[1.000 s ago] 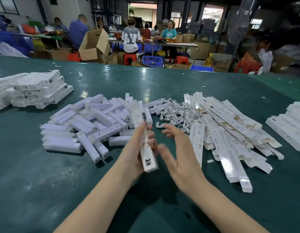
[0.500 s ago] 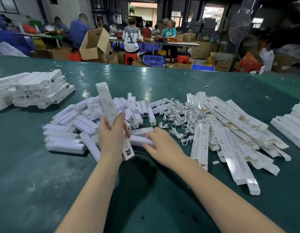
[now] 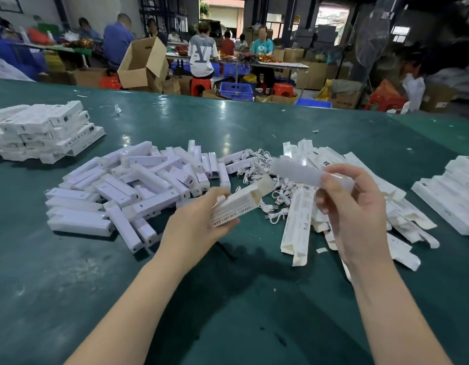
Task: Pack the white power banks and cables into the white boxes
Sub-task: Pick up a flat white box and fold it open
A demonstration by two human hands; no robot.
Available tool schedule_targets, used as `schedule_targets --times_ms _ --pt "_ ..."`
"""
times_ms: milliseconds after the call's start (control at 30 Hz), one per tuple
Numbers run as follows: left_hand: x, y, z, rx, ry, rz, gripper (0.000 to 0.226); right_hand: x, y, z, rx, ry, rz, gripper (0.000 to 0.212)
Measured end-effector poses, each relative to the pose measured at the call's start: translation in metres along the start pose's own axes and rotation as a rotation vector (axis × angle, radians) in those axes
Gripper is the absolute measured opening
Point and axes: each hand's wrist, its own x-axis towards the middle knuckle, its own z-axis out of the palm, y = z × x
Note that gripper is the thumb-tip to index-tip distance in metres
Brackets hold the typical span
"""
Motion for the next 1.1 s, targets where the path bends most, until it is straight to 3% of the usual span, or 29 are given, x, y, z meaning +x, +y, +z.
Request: schedule_targets --times_ms 433,867,1000,1100 --pt "-0.001 -0.001 0.005 -0.103 0.037 -0.068 0.027 -0.009 0.003 0.011 -0.217 -0.062 -0.05 0.012" --pt "-0.002 0.001 0.002 0.166 -0.13 0.071 0.039 -0.004 0.006 0.001 -0.391 -0.163 0.005 0.002" --pt "-0.003 0.005 0.006 0.149 -0.102 0.084 0.031 -0.013 0.013 0.015 -0.283 -0.147 0.073 0.032" --pt "-0.003 0.008 0.01 0.116 -0.049 0.048 0.025 -0.024 0.019 0.032 -0.344 -0.154 0.028 0.038"
